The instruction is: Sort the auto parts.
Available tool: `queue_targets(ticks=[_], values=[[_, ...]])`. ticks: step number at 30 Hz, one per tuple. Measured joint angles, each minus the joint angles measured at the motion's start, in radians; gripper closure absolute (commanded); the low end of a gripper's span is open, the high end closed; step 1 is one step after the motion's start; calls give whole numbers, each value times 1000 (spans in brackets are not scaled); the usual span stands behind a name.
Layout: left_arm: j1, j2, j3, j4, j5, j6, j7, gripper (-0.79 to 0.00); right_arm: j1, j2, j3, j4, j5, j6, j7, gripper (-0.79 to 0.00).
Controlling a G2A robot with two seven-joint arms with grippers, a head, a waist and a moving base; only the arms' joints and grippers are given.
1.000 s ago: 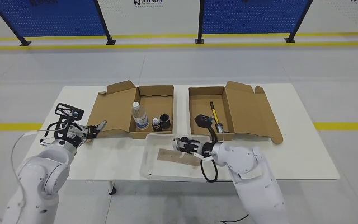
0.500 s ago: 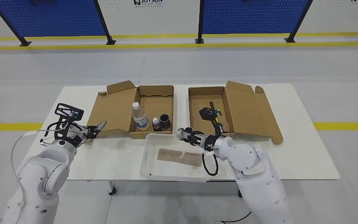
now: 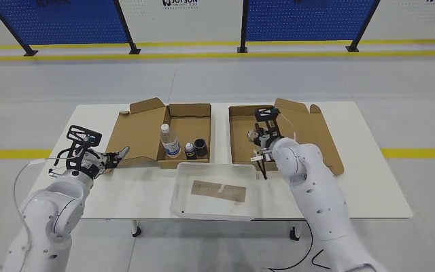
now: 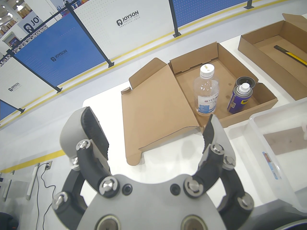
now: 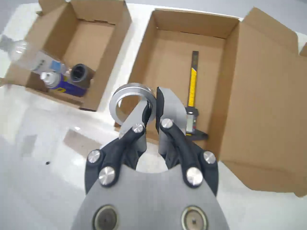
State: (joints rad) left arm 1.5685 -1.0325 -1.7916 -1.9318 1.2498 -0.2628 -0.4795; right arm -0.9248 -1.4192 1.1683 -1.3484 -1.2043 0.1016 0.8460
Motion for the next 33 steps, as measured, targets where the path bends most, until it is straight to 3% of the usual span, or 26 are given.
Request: queue_targets(ticks=[15,19,31,32,33], values=[[0,0,0,0,0,0,0,-785,156,-34,-98,400,-30,-56,-59,0],[0,0,0,0,0,0,0,-785,179,-47,-126,462,-16,-77,-71,-52],[0,0,0,0,0,0,0,-785,206,-57,-127,510,32,-120,-102,-366],[0,0,0,0,0,0,0,-785,204,-56,-120,498,40,-123,-110,-643],[0,0,0,0,0,0,0,-785,200,-55,-113,484,48,-127,-117,-785]])
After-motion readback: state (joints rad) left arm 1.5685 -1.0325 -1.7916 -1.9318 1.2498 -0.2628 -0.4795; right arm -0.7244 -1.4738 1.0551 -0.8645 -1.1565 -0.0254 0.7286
